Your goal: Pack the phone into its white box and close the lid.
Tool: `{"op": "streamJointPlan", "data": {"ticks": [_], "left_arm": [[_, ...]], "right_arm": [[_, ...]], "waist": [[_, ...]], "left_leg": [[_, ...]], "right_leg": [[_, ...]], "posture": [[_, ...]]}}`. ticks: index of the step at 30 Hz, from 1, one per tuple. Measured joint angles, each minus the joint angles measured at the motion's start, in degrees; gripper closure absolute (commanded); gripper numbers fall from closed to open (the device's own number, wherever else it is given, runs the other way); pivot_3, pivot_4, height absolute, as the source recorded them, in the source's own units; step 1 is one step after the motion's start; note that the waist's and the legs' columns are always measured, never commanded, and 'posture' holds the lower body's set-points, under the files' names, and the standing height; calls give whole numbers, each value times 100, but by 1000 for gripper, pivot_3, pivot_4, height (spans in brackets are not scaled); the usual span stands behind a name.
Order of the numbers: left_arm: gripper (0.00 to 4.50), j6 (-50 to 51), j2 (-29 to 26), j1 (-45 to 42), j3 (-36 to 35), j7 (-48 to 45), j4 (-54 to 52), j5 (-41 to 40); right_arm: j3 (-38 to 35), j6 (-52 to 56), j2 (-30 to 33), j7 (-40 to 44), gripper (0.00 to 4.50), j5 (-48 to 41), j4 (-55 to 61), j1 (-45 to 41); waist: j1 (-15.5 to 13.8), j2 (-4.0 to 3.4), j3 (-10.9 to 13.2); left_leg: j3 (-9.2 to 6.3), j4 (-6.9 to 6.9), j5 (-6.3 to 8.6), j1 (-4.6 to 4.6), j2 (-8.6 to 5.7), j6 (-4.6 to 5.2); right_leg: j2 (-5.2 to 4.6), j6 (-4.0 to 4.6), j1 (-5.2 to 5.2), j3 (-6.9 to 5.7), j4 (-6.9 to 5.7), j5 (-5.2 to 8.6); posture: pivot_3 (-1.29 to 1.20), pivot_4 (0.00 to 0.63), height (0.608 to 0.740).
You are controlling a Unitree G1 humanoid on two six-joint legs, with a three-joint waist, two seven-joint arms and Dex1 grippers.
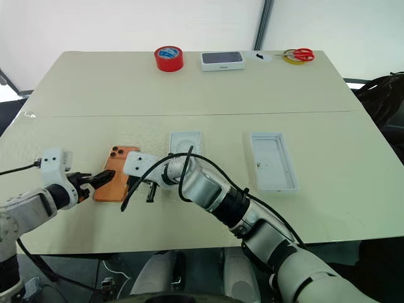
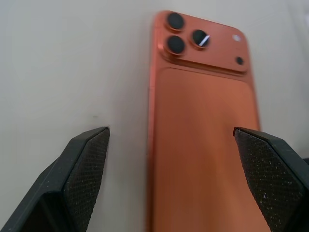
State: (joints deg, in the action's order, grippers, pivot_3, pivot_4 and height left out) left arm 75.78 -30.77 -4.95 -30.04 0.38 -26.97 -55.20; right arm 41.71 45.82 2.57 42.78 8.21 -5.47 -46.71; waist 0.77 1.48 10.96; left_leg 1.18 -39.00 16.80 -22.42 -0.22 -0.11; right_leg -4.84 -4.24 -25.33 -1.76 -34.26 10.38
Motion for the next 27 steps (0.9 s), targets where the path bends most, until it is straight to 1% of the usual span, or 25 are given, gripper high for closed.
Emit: {"op": "streamJointPlan", "data": {"ticks": [3, 14, 23, 27], "left_arm": [[195, 174, 294, -137, 11, 133, -101, -60], [195, 541, 675, -309, 152, 189, -357, -96], [195, 747, 857, -425, -23, 202, -340, -97], [195, 805, 1005, -517, -304, 202, -191, -212]], "right_arm": [[30, -20, -13, 0, 4497, 48, -46, -34], [11, -29, 23, 38, 4497, 61, -54, -33], [5, -26, 34, 42, 4497, 60, -44, -31], [-3, -26, 35, 43, 4497, 59, -43, -26]], "waist": [[-9, 1, -2], [-18, -1, -7], [-18, 0, -7], [-18, 1, -8]], "left_leg": [[-2, 0, -1, 2, -1, -1], [-4, 0, -1, 4, -10, -1], [-5, 0, -1, 5, -11, -1], [-7, -1, -1, 5, -11, -2]], "right_leg": [[0, 0, 3, 0, 0, 0], [-9, 7, 10, -3, 0, 4], [-9, 7, 12, -4, 1, 5], [-9, 7, 12, -5, 1, 4]], "posture": [[0, 150, 732], [0, 150, 732], [0, 150, 732], [0, 150, 732]]}}
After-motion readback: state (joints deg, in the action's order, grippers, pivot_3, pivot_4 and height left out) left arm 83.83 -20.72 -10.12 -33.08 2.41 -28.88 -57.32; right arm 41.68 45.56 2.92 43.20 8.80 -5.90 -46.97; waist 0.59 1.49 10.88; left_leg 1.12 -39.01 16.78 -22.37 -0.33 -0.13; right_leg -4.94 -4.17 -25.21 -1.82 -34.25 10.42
